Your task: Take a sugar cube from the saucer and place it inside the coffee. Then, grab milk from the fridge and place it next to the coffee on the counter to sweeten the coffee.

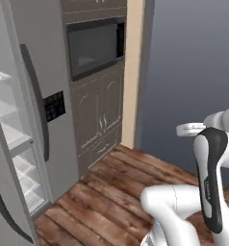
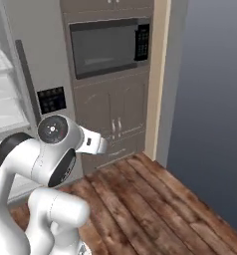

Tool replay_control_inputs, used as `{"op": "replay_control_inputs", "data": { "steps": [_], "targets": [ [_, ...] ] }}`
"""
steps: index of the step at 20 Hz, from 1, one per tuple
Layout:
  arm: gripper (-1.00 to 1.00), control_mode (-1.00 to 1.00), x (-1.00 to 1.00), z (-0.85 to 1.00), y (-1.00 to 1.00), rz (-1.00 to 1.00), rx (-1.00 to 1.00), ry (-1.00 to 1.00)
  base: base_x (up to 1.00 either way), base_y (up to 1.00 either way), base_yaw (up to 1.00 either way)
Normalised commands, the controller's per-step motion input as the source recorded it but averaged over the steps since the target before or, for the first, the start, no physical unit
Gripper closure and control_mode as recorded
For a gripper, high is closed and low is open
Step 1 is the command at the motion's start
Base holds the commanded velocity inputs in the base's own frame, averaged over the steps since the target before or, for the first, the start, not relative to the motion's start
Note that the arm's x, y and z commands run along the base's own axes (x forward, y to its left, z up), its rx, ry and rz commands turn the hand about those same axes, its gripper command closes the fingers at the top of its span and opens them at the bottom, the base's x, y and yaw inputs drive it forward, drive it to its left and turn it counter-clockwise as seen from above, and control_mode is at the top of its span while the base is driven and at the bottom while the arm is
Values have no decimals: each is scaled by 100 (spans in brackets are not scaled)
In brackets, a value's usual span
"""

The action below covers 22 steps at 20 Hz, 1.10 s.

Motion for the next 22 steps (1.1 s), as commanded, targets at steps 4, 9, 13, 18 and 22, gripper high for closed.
{"op": "replay_control_inputs", "data": {
  "steps": [4,9,13,18,22],
  "targets": [
    [100,100,0,0,0,0,0,0,66,-52,72],
    [100,100,0,0,0,0,0,0,48,-33,73],
    [100,100,0,0,0,0,0,0,43,-3,71],
    [100,100,0,0,0,0,0,0,44,0,58],
    [100,100,0,0,0,0,0,0,47,15,25]
  ]
}}
